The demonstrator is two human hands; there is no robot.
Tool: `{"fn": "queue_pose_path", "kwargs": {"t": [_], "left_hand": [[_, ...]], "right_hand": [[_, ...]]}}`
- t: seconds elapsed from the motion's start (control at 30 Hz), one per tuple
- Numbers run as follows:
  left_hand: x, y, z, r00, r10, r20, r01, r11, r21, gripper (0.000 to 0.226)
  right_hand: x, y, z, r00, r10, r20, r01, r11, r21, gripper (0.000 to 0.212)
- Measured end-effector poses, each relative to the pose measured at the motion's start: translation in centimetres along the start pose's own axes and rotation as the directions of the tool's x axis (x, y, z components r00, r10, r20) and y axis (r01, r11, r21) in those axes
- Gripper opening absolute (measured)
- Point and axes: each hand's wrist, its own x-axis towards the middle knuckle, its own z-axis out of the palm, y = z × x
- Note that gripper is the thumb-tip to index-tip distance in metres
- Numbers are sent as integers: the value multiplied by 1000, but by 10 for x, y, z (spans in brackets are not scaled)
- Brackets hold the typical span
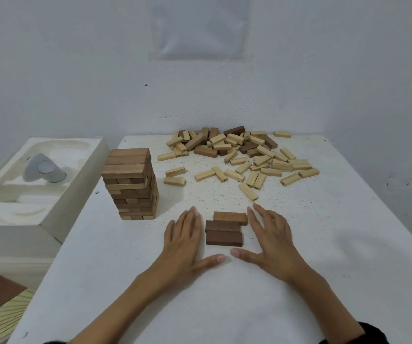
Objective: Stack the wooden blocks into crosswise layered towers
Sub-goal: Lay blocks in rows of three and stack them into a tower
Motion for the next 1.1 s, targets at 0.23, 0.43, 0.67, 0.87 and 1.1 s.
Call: {"fn": "queue_pose_path", "kwargs": {"t": [0.23,0.43,0.67,0.87,1.1], "left_hand": [[4,5,1,997,47,54,-49,998,40,121],[4,1,-9,997,19,77,-20,1000,15,134],[5,1,-5,995,57,84,-55,998,-22,120],[5,2,-5,995,73,73,-70,997,-42,128],[15,-14,-24,993,106,43,-93,966,-242,112]], "right_hand": [[-1,-4,4,995,-67,81,71,996,-59,133],[-1,-3,1,998,-27,61,28,1000,-9,132],[2,-13,5,996,-27,83,34,997,-75,134],[8,-10,5,995,-30,92,36,997,-61,135],[11,8,-8,991,-111,71,93,971,220,127]]}}
